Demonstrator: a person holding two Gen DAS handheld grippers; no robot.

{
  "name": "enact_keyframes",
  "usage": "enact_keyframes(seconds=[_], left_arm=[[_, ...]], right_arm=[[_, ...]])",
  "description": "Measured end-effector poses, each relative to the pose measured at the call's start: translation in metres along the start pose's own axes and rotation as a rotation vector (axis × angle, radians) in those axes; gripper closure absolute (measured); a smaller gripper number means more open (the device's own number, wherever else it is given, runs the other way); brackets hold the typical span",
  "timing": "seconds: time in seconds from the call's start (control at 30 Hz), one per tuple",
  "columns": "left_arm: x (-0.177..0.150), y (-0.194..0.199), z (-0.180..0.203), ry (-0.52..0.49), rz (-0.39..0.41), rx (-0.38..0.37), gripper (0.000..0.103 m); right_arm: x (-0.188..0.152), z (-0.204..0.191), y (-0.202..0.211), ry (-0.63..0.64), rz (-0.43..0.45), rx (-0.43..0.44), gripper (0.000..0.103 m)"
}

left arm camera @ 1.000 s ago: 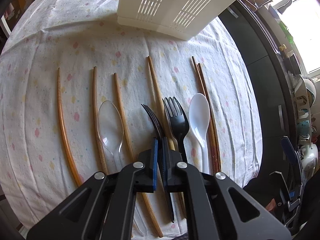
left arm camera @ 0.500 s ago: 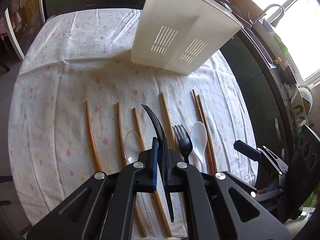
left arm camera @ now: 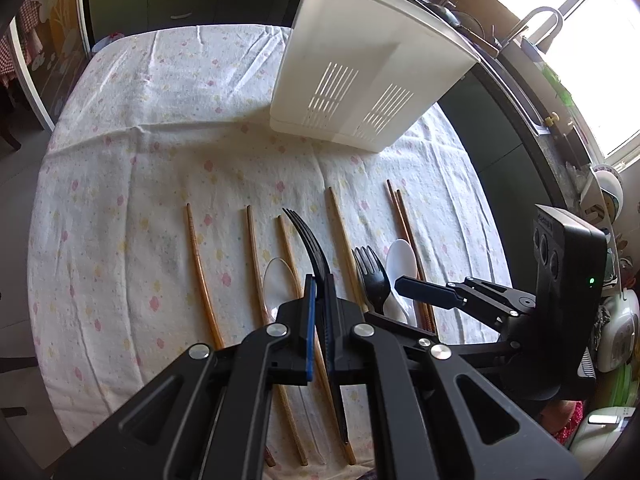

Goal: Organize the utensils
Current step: 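Lift the black fork with the left gripper and carry it to the white caddy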

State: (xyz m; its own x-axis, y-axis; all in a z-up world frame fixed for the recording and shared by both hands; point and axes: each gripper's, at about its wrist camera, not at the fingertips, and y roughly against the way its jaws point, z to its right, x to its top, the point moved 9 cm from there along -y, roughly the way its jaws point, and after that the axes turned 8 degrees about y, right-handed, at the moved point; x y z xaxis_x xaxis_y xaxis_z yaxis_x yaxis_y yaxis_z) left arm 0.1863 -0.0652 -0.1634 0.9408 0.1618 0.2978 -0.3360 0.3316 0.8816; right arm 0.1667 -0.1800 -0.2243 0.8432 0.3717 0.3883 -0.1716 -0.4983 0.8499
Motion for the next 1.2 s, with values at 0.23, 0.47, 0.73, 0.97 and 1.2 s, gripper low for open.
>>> enact_keyframes(seconds=[0.23, 0.47, 0.73, 0.97, 1.2], left_arm=[[0.001, 0.003, -0.003, -0.005, 0.006, 0.001, 0.099], [0.001, 0.005, -0.001, -0.015, 0.009, -0.002, 0.099], [0.002, 0.009, 0.003, -0.032, 0.019, -0.002, 0.099], [0.012, 0.027, 0.01, -0.035, 0.053, -0.036, 0.099], [0.074, 0.094, 0.053, -0.098, 0.262, -0.103, 0.099]], right_arm=[[-0.005, 0.002, -0.004, -0.026, -0.012, 0.024, 0.05], [0.002, 0.01, -0.005, -0.012, -0.002, -0.051, 0.065], [0.008, 0.011, -0.007, 0.009, 0.033, -0.074, 0.077], [0.008, 0.008, 0.029, -0.016, 0.137, -0.003, 0.077], [0.018, 0.013, 0.087, -0.027, 0.298, -0.002, 0.077]])
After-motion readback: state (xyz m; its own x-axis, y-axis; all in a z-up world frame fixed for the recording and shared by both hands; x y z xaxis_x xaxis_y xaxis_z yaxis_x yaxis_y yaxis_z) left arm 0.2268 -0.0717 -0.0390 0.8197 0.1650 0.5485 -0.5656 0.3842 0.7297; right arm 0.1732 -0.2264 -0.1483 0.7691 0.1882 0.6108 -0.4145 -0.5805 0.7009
